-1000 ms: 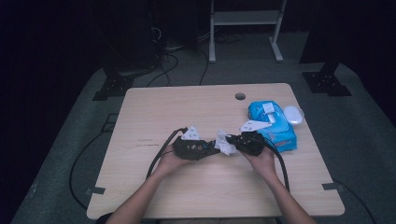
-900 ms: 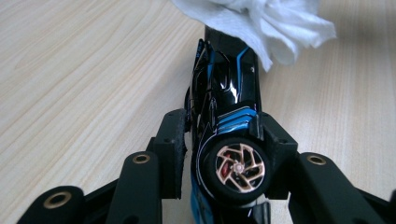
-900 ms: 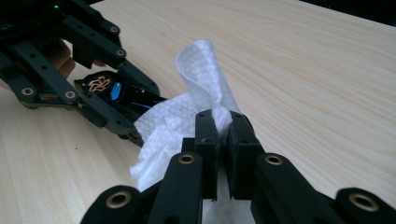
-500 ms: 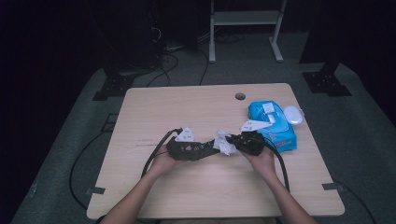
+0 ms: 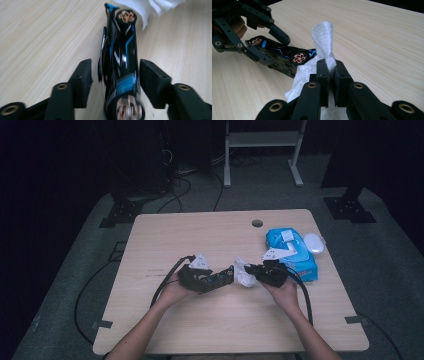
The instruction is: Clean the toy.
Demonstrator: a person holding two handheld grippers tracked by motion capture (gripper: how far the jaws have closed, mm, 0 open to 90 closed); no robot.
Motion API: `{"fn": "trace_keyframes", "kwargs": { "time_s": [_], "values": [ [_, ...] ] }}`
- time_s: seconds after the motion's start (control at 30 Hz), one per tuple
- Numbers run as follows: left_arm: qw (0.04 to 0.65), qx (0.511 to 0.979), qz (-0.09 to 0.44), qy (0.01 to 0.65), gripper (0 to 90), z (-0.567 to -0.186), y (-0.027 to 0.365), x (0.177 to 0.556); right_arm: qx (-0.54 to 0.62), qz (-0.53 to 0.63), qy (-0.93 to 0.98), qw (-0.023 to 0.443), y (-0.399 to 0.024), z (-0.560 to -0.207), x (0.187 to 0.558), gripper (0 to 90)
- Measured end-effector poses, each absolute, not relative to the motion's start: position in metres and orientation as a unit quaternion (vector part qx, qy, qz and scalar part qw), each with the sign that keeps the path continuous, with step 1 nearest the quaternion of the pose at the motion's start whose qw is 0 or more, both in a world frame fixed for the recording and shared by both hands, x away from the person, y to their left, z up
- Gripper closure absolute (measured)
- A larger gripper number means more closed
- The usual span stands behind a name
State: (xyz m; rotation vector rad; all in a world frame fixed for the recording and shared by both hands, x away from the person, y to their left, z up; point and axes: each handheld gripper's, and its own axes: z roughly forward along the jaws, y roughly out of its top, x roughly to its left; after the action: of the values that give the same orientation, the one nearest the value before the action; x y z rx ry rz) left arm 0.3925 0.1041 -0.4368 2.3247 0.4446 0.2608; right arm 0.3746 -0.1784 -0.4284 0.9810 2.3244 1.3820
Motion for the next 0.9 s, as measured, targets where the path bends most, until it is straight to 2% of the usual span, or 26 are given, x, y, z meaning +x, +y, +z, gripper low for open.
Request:
{"fn": "trace_keyframes", "kwargs": {
  "time_s": [0.3,0.37,0.4,0.43,0.47,0.6,0.9],
  "values": [
    [0.308,0.934,0.099,0.154,43.1,-0.430,0.065,0.409,0.352,0.483,0.793,0.116,-0.186,-0.438,0.377,83.9],
    [0.282,0.942,0.101,0.151,45.3,-0.432,0.058,0.411,0.352,0.486,0.792,0.114,-0.186,-0.438,0.377,83.9],
    [0.272,0.945,0.101,0.151,48.2,-0.432,0.056,0.411,0.351,0.487,0.792,0.114,-0.186,-0.437,0.377,83.8],
    [0.269,0.947,0.098,0.146,54.8,-0.432,0.054,0.411,0.350,0.487,0.792,0.114,-0.186,-0.437,0.377,83.8],
    [0.264,0.948,0.099,0.145,56.3,-0.432,0.052,0.410,0.350,0.488,0.791,0.113,-0.186,-0.437,0.377,83.8],
    [0.281,0.944,0.108,0.138,57.9,-0.426,0.055,0.407,0.350,0.497,0.787,0.110,-0.187,-0.434,0.376,83.8],
    [0.368,0.912,0.120,0.134,57.9,-0.413,0.074,0.387,0.318,0.563,0.758,0.089,-0.179,-0.408,0.365,83.8]
  ]
}}
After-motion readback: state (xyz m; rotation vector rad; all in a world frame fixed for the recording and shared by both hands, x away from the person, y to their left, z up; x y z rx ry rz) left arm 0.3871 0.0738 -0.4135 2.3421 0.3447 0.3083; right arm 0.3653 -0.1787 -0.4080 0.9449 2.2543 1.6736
